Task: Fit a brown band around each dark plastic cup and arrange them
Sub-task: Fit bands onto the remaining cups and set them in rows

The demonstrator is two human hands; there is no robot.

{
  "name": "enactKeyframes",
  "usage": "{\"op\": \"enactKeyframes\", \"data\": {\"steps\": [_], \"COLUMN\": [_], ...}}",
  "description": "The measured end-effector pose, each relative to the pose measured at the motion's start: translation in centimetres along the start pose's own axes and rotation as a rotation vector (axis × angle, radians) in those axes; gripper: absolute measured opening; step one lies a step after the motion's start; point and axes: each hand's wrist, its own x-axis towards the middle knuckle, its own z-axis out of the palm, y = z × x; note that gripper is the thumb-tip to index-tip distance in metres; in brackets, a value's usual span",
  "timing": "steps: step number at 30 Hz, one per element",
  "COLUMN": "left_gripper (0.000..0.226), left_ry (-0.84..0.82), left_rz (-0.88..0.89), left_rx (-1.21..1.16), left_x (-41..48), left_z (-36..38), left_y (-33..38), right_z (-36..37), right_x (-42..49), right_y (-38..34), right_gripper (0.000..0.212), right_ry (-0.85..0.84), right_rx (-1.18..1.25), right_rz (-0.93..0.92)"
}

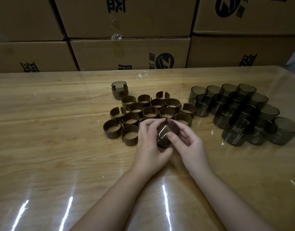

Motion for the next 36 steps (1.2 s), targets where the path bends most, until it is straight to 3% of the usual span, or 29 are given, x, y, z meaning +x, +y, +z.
{"op": "enactKeyframes", "data": {"steps": [4,8,11,15,18,21,24,27,29,31,36], "left_gripper": [0.062,0.055,0.049,0.048,0.047,0.042,0.038,0.029,0.022,0.021,0.048], "left_ry": [-0.193,-0.231,-0.185,-0.229,-0.219,-0.203,-0.106,0.023,0.055,0.014,-0.199], "left_rz": [-0.087,-0.171,-0.365,-0.675,-0.78,-0.79,-0.753,-0.456,-0.292,-0.244,-0.111], "left_rx": [-0.237,-0.402,-0.733,-1.176,-1.349,-1.281,-1.043,-0.618,-0.435,-0.489,-0.113], "left_x": [-0.1,-0.1,0.1,0.2,0.5,0.4,0.4,0.3,0.3,0.0,-0.8], "left_z": [-0.2,-0.5,-0.4,-0.1,-0.3,0.2,1.0,1.2,1.2,1.2,2.2], "left_y": [0.7,0.7,1.2,1.3,0.6,0.5,0.8,1.0,1.4,2.1,1.9], "right_z": [0.1,0.4,1.2,1.3,1.1,0.7,0.6,1.3,1.6,1.5,0.5], "right_x": [-0.2,-0.3,-0.7,-0.8,-0.8,-0.6,-0.6,-0.7,-0.6,-0.4,0.2], "right_y": [-0.2,-0.3,-0.5,-0.8,-0.9,-0.8,-0.5,-0.2,0.0,-0.2,-0.3], "right_gripper": [0.043,0.043,0.042,0.039,0.035,0.029,0.022,0.016,0.015,0.014,0.026], "right_ry": [-0.054,-0.103,-0.085,-0.079,-0.1,-0.07,0.0,0.05,0.092,0.146,0.194], "right_rx": [-0.1,-0.095,-0.177,-0.472,-0.622,-0.699,-0.702,-0.599,-0.472,-0.264,0.178], "right_rz": [-0.126,-0.176,-0.267,-0.457,-0.569,-0.673,-0.68,-0.599,-0.505,-0.334,0.154]}}
